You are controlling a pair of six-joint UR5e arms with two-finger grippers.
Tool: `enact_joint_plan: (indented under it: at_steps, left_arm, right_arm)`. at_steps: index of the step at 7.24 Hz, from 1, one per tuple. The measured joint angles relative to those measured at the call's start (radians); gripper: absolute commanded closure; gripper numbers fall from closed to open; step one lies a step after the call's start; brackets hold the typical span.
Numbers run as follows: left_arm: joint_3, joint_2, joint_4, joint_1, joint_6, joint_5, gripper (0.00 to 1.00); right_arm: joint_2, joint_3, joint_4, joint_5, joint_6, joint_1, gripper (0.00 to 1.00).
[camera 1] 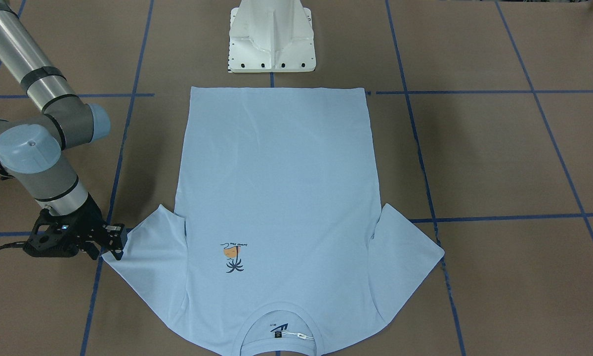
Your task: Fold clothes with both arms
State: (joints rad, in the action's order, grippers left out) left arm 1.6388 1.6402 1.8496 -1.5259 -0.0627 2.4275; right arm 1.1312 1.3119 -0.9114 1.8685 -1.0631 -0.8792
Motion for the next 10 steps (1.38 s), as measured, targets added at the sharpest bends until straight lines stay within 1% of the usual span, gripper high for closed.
enact_joint_plan:
  at_steps: [1,2,5,7,8,9,10]
  left_arm:
    - [0.000,0.000,0.001,0.001,0.000,-0.001,0.00]
    - [0.000,0.000,0.002,0.001,0.000,-0.002,0.00]
    - [0.000,0.000,0.002,0.001,0.000,-0.002,0.00]
    - [0.000,0.000,0.002,0.000,0.000,-0.002,0.00]
    - [0.000,0.000,0.002,0.000,0.000,-0.001,0.00]
    - [0.001,0.000,0.002,0.000,-0.001,0.000,0.00]
    - [0.000,0.000,0.002,0.000,-0.002,0.002,0.00]
  right_arm:
    - [0.000,-0.006,-0.001,-0.005,0.002,0.000,0.74]
    - [0.000,-0.010,-0.001,-0.009,0.002,0.000,1.00]
    - [-0.007,-0.019,-0.001,-0.010,-0.003,0.001,1.00]
    - [-0.029,0.005,-0.006,-0.003,-0.024,0.009,1.00]
    - [-0.070,0.017,-0.012,-0.002,-0.084,0.028,1.00]
    - [-0.136,0.013,-0.028,-0.003,-0.178,0.055,1.00]
    - [-0.222,-0.010,-0.063,-0.016,-0.264,0.085,1.00]
